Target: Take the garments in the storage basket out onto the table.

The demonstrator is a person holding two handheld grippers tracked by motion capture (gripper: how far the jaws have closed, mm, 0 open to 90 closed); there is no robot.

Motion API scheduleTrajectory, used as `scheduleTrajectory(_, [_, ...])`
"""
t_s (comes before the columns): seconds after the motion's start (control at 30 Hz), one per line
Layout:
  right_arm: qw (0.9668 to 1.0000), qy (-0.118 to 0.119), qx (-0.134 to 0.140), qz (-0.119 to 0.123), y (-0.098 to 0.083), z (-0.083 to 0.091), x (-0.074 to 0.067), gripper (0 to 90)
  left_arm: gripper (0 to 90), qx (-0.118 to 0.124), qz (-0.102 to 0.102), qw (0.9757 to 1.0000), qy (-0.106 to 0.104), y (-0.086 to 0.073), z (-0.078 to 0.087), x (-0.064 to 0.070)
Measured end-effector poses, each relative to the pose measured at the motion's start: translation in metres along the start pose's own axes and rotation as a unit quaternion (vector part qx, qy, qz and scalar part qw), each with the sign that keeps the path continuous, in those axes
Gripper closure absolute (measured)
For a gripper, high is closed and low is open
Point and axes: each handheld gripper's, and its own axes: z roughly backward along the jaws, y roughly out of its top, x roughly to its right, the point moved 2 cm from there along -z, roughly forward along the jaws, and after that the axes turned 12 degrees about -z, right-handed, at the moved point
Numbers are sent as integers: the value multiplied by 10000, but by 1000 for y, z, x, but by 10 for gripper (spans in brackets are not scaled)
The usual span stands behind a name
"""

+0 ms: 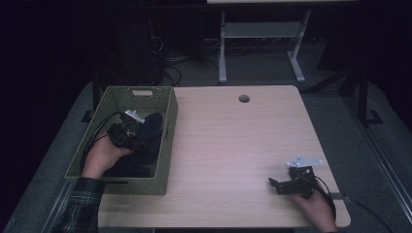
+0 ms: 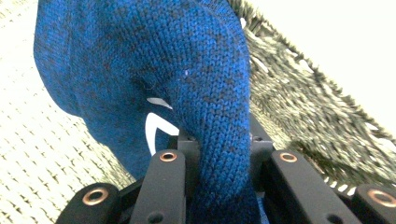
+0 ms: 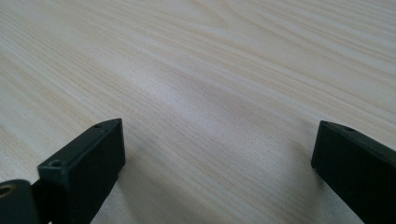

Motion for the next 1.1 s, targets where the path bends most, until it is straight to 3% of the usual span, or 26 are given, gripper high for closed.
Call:
scheduleTrajectory(0.2, [10000,0,1,1,0,0,0,25,750,-3,-14,10000,51,3,14,-2])
scheduleTrajectory(0.43, [10000,0,-1,-3,0,0,0,25,759,243,59,9997,36,7,35,-3])
scheduleTrajectory(0.67, [10000,0,2,-3,0,0,0,25,761,243,-61,9995,190,15,56,-5])
scheduleTrajectory(1.1, [10000,4,14,-8,0,0,0,25,762,264,-173,9992,266,32,83,-6])
